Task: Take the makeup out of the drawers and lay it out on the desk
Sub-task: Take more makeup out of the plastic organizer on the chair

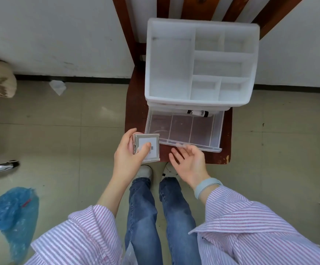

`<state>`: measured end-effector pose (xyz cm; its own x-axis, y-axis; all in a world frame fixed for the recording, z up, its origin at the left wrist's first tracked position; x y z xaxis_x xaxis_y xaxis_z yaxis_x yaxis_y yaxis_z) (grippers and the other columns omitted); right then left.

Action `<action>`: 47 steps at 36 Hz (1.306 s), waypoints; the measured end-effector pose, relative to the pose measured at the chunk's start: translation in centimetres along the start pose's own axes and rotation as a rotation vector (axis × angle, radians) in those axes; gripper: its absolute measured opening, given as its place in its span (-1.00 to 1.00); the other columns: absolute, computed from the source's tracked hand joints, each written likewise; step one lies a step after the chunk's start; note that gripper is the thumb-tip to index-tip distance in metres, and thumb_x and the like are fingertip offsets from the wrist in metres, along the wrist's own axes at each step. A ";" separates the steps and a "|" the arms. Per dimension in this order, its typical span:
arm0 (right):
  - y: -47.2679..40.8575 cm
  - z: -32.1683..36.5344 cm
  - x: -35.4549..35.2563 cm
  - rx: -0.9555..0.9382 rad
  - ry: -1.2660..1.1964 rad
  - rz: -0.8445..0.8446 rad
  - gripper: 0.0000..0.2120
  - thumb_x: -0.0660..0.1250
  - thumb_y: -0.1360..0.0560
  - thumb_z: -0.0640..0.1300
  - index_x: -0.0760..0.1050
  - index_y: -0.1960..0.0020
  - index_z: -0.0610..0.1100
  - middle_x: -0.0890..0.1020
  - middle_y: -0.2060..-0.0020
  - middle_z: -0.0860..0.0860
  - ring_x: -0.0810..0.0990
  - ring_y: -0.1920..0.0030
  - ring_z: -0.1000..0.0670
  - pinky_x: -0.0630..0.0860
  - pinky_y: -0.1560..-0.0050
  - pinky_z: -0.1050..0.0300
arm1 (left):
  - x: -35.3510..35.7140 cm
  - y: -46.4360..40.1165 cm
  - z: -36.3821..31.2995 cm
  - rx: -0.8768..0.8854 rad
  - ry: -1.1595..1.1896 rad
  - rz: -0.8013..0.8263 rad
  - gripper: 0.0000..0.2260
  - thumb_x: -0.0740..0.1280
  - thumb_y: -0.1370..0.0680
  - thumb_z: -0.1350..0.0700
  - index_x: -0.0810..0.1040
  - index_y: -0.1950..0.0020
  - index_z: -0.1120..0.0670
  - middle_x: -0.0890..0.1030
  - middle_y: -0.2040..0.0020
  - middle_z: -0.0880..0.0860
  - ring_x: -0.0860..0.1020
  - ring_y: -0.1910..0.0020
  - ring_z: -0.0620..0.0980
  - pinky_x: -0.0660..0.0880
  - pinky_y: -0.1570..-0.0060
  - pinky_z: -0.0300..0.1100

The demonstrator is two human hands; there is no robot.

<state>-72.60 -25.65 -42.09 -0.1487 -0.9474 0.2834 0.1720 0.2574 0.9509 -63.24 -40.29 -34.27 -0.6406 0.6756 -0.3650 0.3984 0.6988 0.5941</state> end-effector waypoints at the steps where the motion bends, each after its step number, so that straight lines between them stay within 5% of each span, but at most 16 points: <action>1: -0.1 -0.1 -0.2 0.001 0.017 -0.015 -0.90 0.14 -0.56 -0.24 0.43 0.04 -0.21 0.51 -0.11 -0.13 0.47 -0.20 -0.14 0.45 -0.11 -0.02 | 0.0 0.1 0.1 -0.007 0.002 0.002 -0.58 0.38 -0.49 0.16 0.38 -0.32 0.00 0.54 -0.12 -0.11 0.52 -0.10 -0.19 0.47 -0.19 -0.15; 10: -0.1 0.6 -0.7 -0.073 0.243 -0.088 -0.92 0.14 -0.58 -0.26 0.39 0.07 -0.19 0.50 -0.14 -0.18 0.50 -0.15 -0.14 0.47 -0.14 0.00 | -0.4 0.3 1.4 -0.049 -0.003 0.002 -0.57 0.39 -0.48 0.16 0.39 -0.33 0.00 0.52 -0.25 -0.01 0.47 -0.26 -0.08 0.42 -0.27 -0.02; 21: 0.3 1.2 -0.9 -0.157 0.379 -0.176 -0.88 0.12 -0.59 -0.20 0.37 0.09 -0.18 0.57 0.07 -0.14 0.57 -0.01 -0.11 0.51 -0.01 0.06 | -0.3 0.5 1.9 -0.064 0.011 -0.006 -0.56 0.39 -0.48 0.16 0.38 -0.33 0.01 0.54 -0.21 -0.03 0.50 -0.20 -0.09 0.45 -0.24 -0.02; 25: 1.0 1.7 -0.7 -0.134 0.688 -0.230 -0.76 0.09 -0.61 -0.11 0.46 -0.07 -0.23 0.62 0.12 -0.12 0.60 0.13 -0.07 0.54 0.10 0.12 | -0.2 0.5 1.9 -0.058 0.015 -0.008 -0.57 0.38 -0.49 0.16 0.39 -0.33 0.01 0.56 -0.10 -0.15 0.53 -0.12 -0.16 0.46 -0.21 -0.07; 28: 1.8 3.2 -1.1 -0.171 0.971 -0.288 -0.61 0.09 -0.60 -0.03 0.55 0.18 -0.23 0.63 0.34 -0.10 0.57 0.34 -0.02 0.49 0.32 0.22 | -0.1 0.5 1.9 -0.057 0.018 -0.008 -0.57 0.38 -0.49 0.16 0.38 -0.33 0.02 0.57 -0.12 -0.10 0.53 -0.12 -0.16 0.45 -0.22 -0.12; 31: 2.9 4.9 -0.7 -0.446 1.249 -0.271 -0.61 0.10 -0.58 -0.08 0.52 0.31 -0.20 0.59 0.45 -0.07 0.53 0.35 -0.02 0.43 0.27 0.16 | 0.0 0.5 2.0 -0.058 0.012 -0.010 -0.56 0.38 -0.49 0.16 0.38 -0.35 0.03 0.55 -0.19 -0.04 0.52 -0.14 -0.16 0.43 -0.23 -0.18; 36: 3.8 6.8 2.3 -1.028 1.798 -0.153 -0.74 0.13 -0.56 -0.19 0.51 -0.16 -0.20 0.60 -0.06 -0.09 0.51 -0.11 -0.07 0.41 -0.08 0.06 | 0.2 0.6 2.1 -0.050 0.011 -0.003 -0.56 0.38 -0.50 0.17 0.37 -0.35 0.03 0.53 -0.20 -0.07 0.49 -0.15 -0.19 0.41 -0.19 -0.28; 38: 2.1 7.1 2.6 -1.015 1.967 -0.102 -0.62 0.10 -0.57 -0.17 0.35 -0.35 -0.25 0.45 -0.30 -0.15 0.37 -0.33 -0.11 0.30 -0.32 0.01 | 0.3 0.6 2.2 -0.046 0.010 -0.003 -0.56 0.37 -0.50 0.17 0.37 -0.35 0.04 0.53 -0.18 -0.08 0.49 -0.12 -0.23 0.39 -0.11 -0.40; 41: -0.4 7.9 2.8 -0.957 2.152 -0.139 -0.48 0.07 -0.57 -0.09 0.11 -0.48 -0.25 0.21 -0.46 -0.17 0.14 -0.47 -0.11 0.19 -0.41 -0.07 | 0.5 0.8 2.3 -0.036 0.002 0.005 -0.56 0.37 -0.50 0.17 0.36 -0.35 0.03 0.51 -0.18 -0.10 0.46 -0.12 -0.26 0.35 -0.02 -0.54; 47: -2.5 9.9 3.9 -0.895 2.198 -0.190 -0.36 0.13 -0.54 -0.06 -0.04 -0.51 -0.21 0.08 -0.49 -0.15 0.04 -0.50 -0.11 0.19 -0.38 -0.12 | 0.5 0.9 2.6 -0.039 -0.031 0.002 -0.57 0.37 -0.50 0.15 0.37 -0.34 0.00 0.54 -0.13 -0.11 0.51 -0.13 -0.17 0.43 -0.18 -0.26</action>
<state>-83.22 -28.07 -42.12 0.5284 0.1757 -0.8306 0.5854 0.6332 0.5064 -61.53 -38.67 -35.75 -0.6188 0.6842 -0.3859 0.3735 0.6885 0.6217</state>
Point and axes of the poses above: each hand's wrist, its own y-axis away from the middle knuckle, its own x-axis out of the palm, z = x × y, the point moved 6 cm from there along -y, towards the middle knuckle
